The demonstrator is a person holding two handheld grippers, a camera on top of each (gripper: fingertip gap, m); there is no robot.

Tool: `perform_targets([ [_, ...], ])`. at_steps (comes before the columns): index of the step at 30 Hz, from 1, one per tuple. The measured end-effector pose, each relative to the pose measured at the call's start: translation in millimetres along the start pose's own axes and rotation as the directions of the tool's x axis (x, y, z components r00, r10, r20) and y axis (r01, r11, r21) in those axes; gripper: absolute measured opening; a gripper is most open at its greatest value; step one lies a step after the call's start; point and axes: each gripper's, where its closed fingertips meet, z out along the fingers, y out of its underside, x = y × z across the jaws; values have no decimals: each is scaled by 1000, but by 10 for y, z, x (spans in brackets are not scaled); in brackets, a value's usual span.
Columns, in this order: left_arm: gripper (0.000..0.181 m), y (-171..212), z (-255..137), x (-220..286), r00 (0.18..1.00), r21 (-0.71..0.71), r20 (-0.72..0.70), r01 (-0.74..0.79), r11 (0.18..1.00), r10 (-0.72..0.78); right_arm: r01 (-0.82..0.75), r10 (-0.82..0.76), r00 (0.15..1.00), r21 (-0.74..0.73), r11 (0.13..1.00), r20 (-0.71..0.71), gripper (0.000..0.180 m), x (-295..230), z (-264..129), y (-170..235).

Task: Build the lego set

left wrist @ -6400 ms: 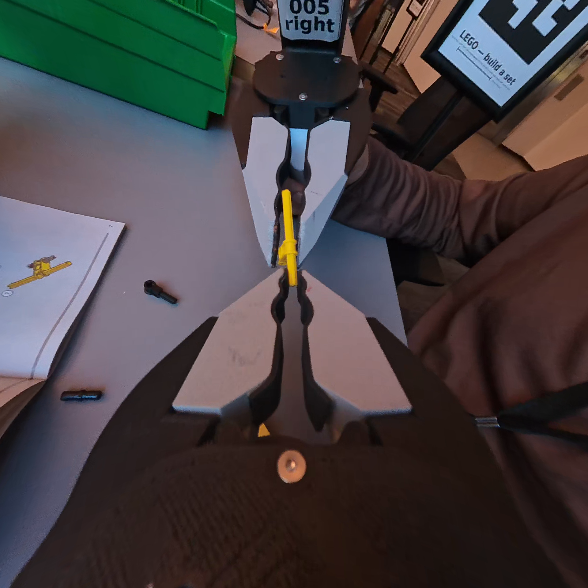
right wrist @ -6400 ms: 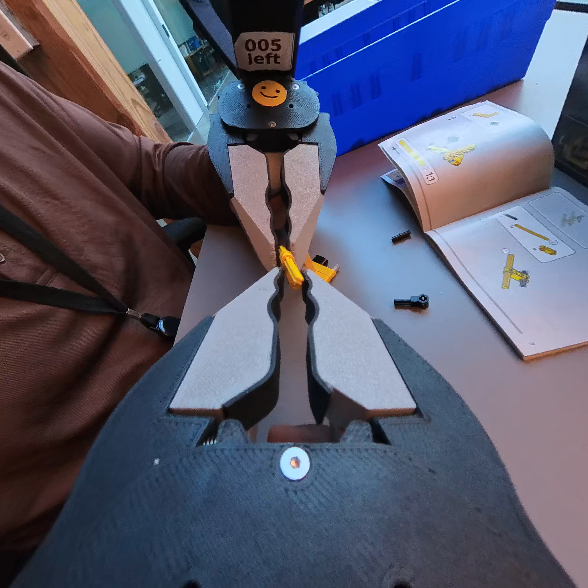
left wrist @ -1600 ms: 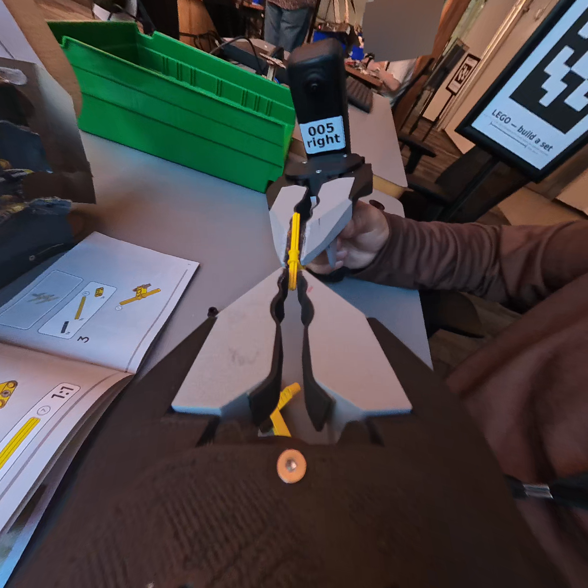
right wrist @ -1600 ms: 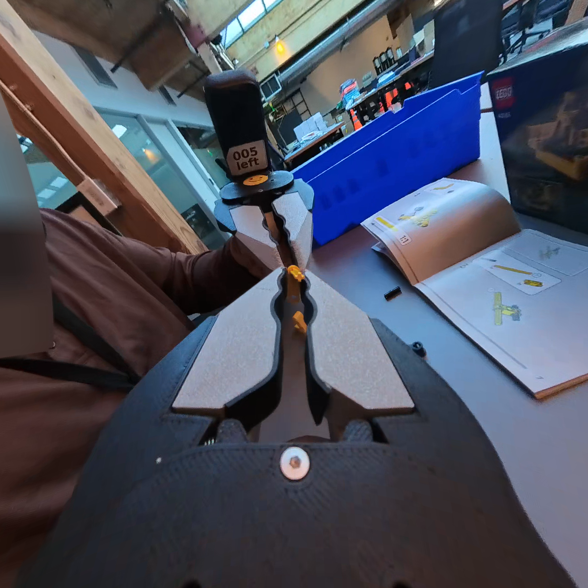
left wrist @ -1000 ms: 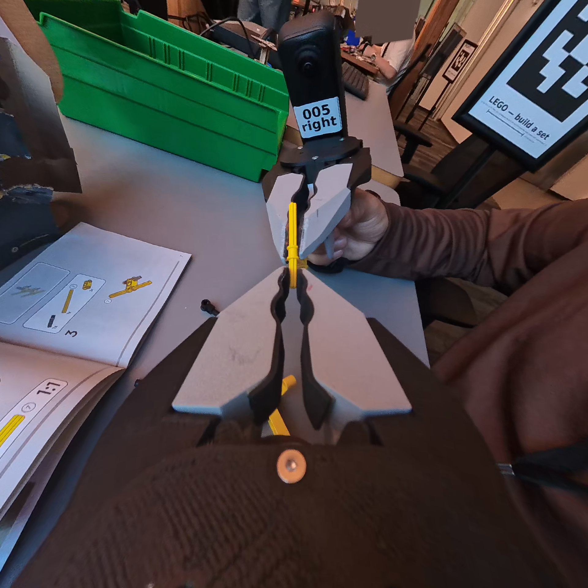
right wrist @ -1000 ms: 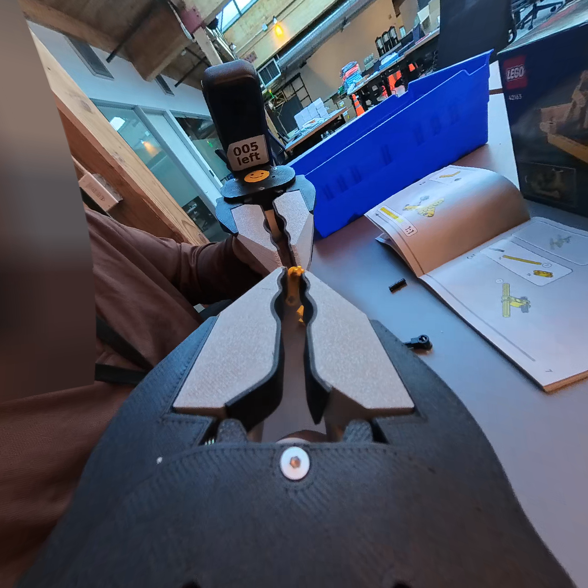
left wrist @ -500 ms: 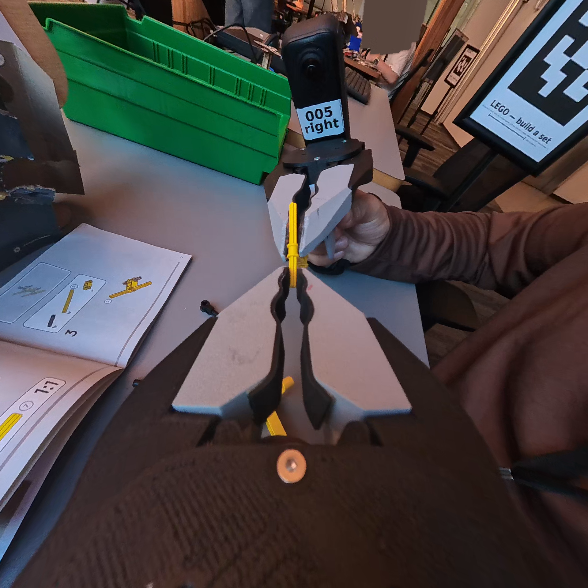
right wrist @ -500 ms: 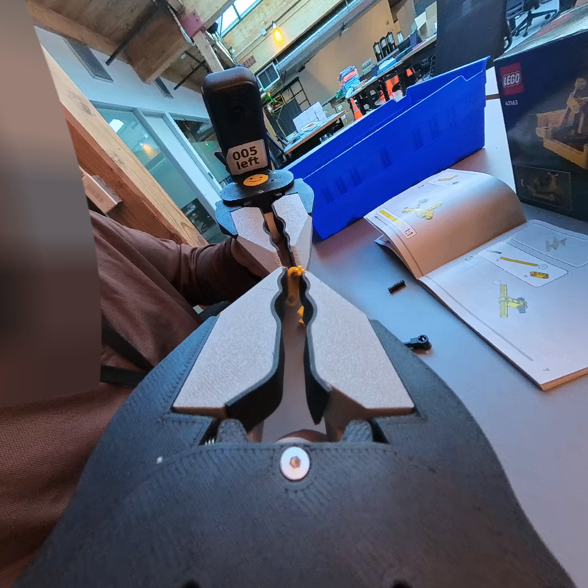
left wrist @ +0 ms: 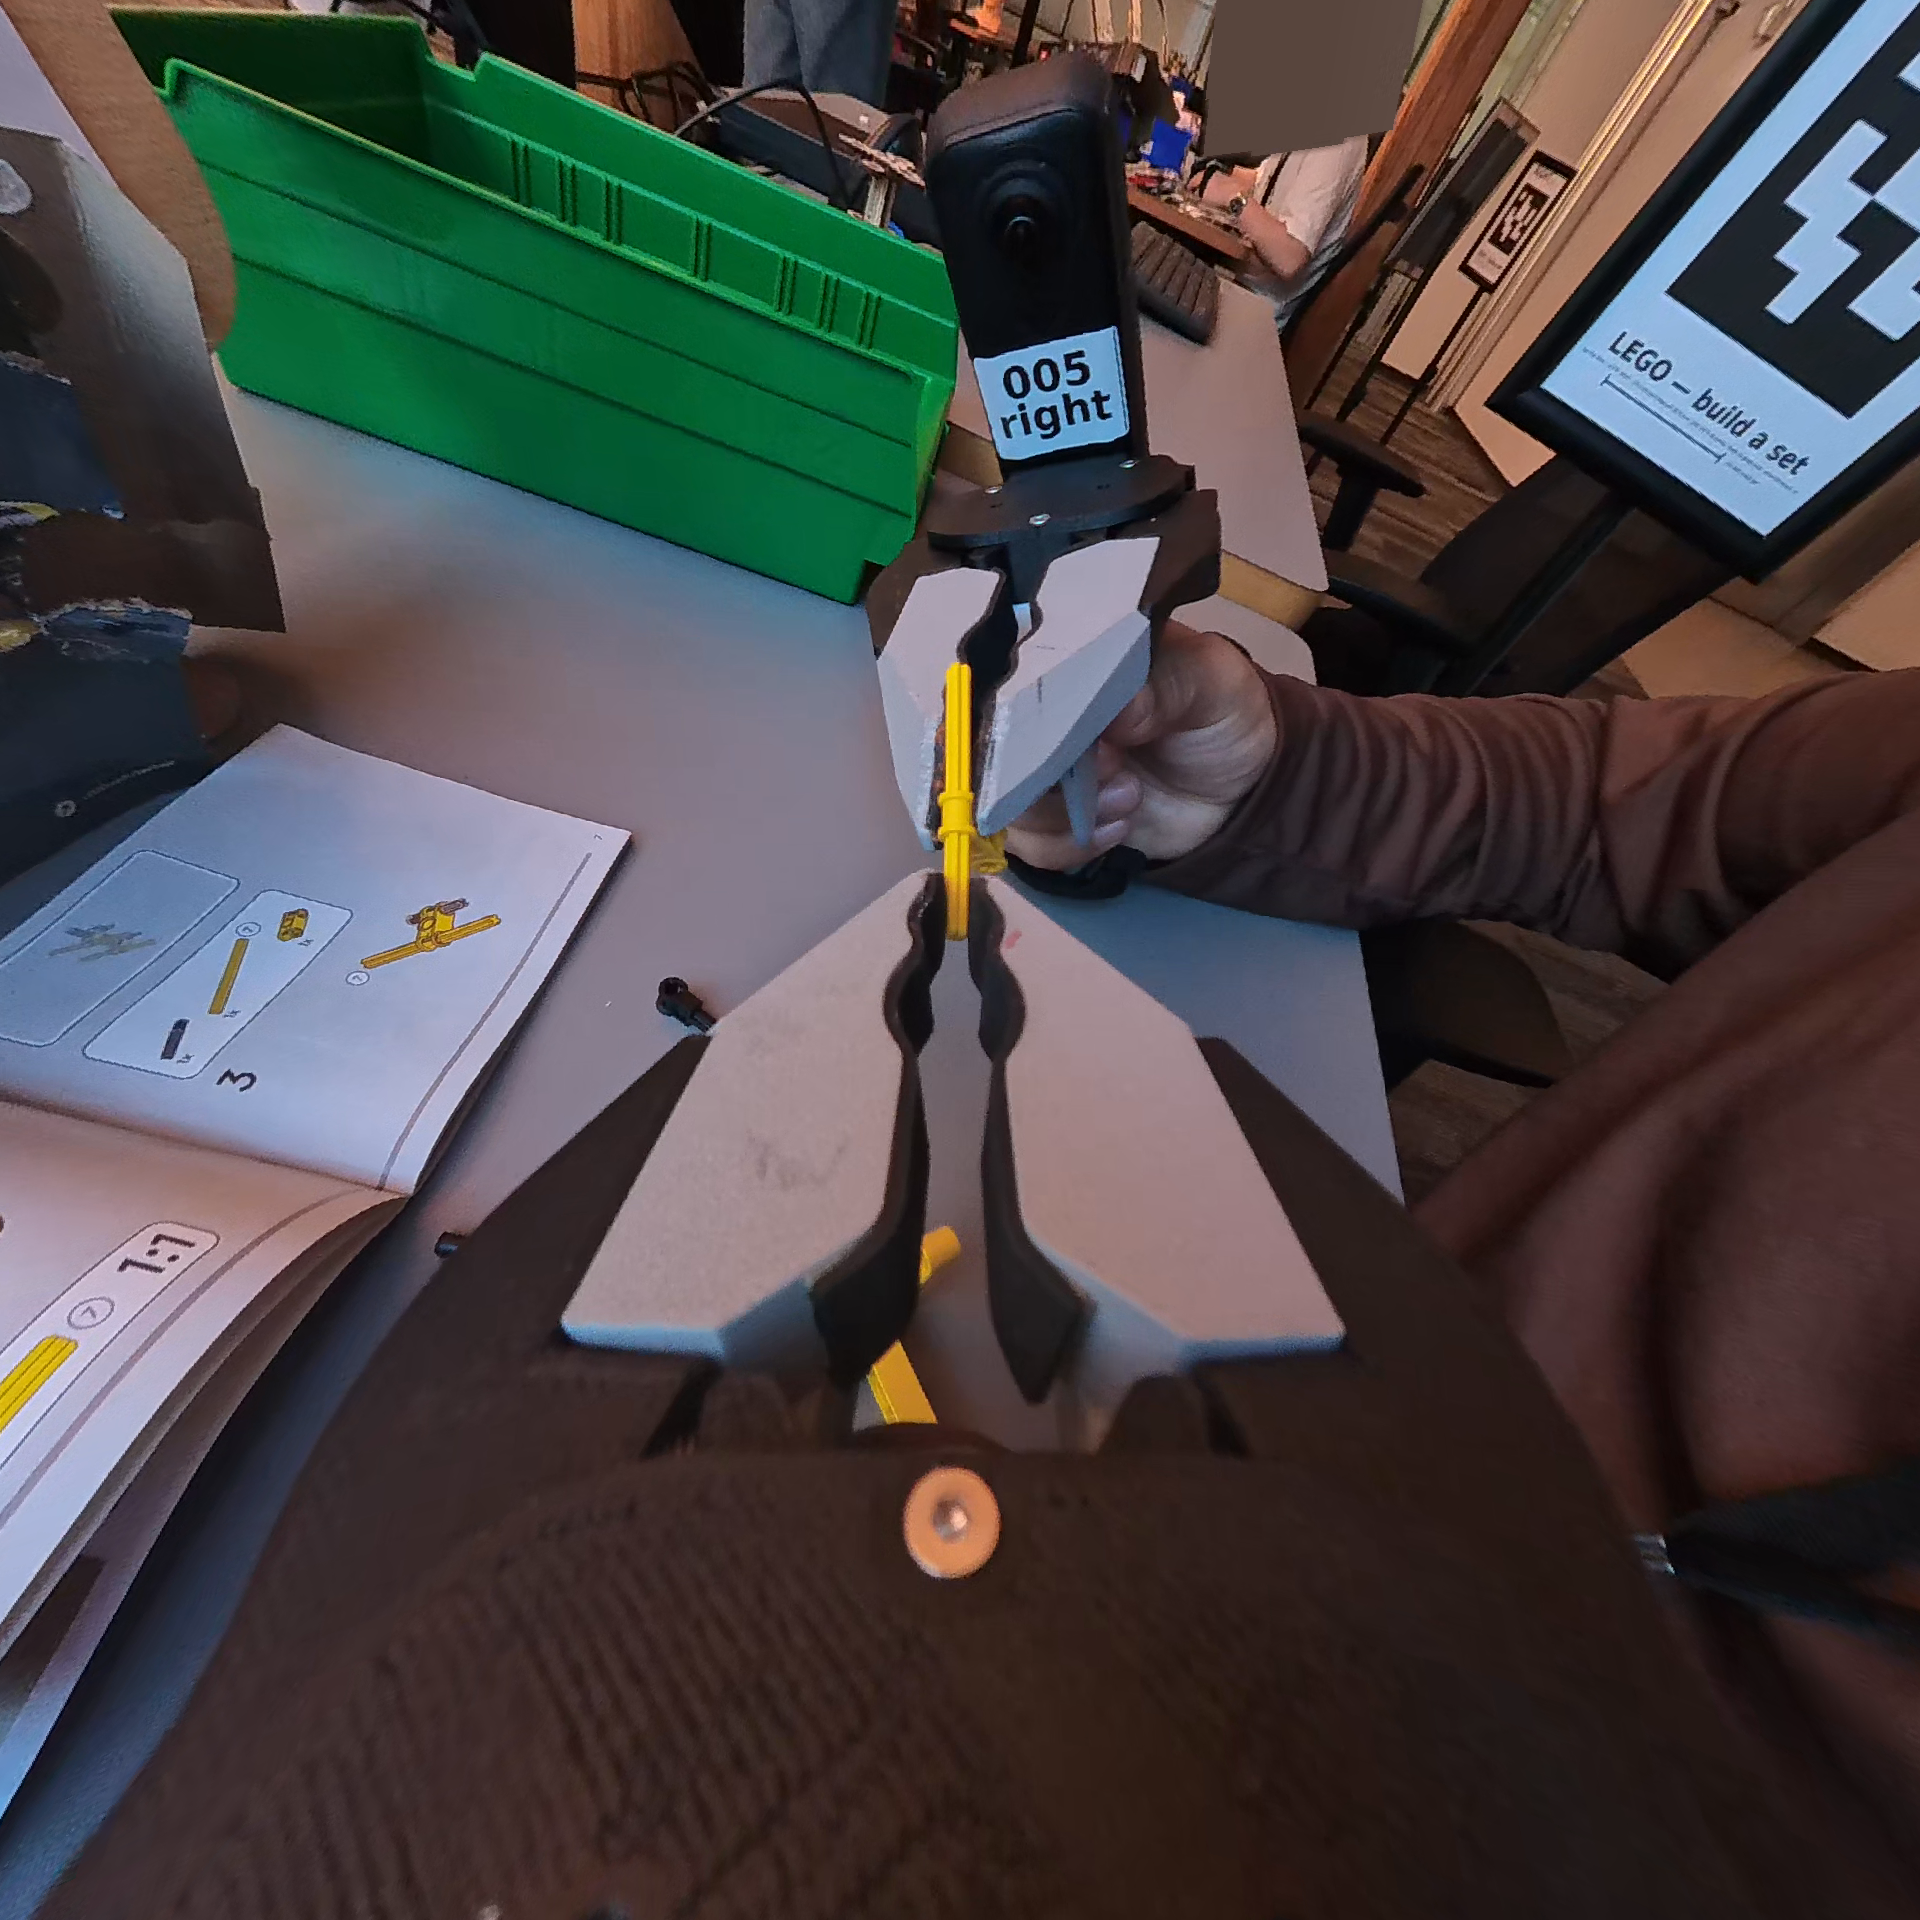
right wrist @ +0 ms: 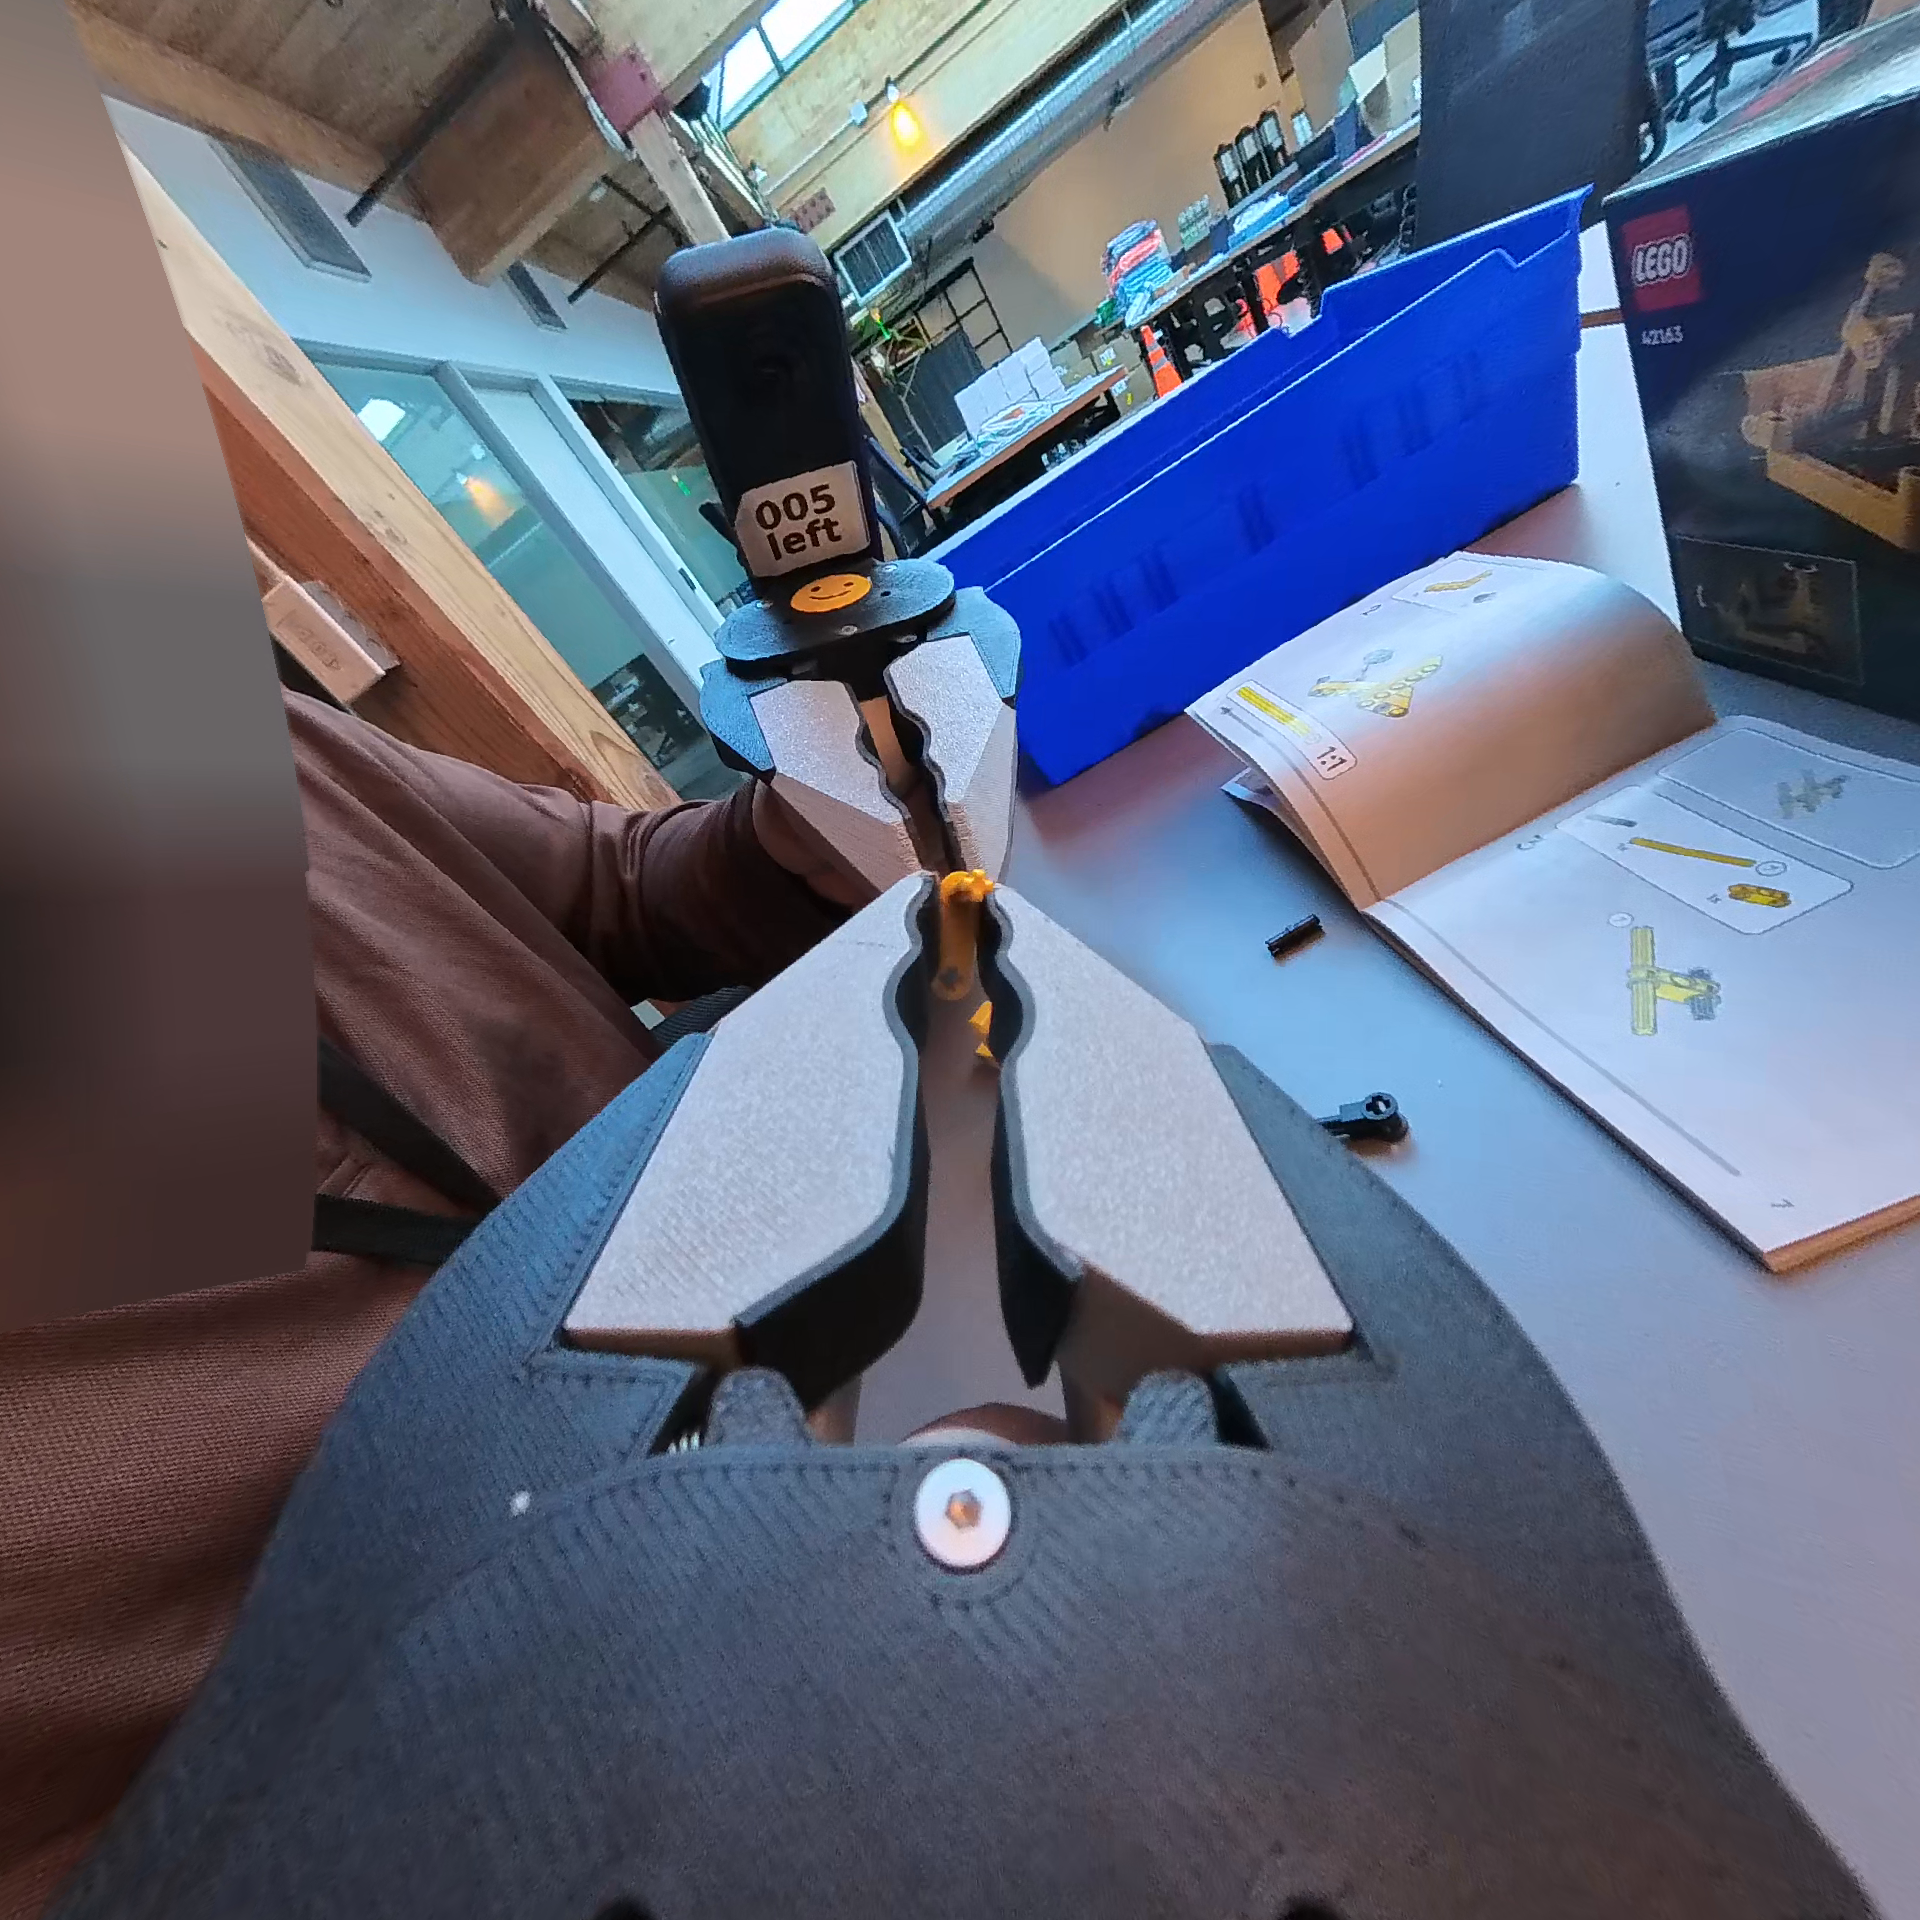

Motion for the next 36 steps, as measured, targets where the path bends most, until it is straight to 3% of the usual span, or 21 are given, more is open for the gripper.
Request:
perform_targets([
  [25,2,-16,13,-18,1000,12,12,3,1000,-3,-3,3,1000,19,1000,-5,3,19,-12,-16],
  [28,4,-2,-18,37,998,-9,-48,28,1000,-28,15,-15,1000,-5,1000,10,4,-23,10,17],
  [30,14,-12,-29,83,994,-22,-91,61,998,-63,32,-32,999,-9,999,0,4,-22,10,10],
  [33,2,29,7,53,997,-40,-60,40,998,-42,20,-20,1000,-21,1000,19,4,-44,30,42],
  [36,2,37,15,56,998,-46,-56,26,999,-29,27,-26,999,-25,999,21,4,-48,28,49],
])
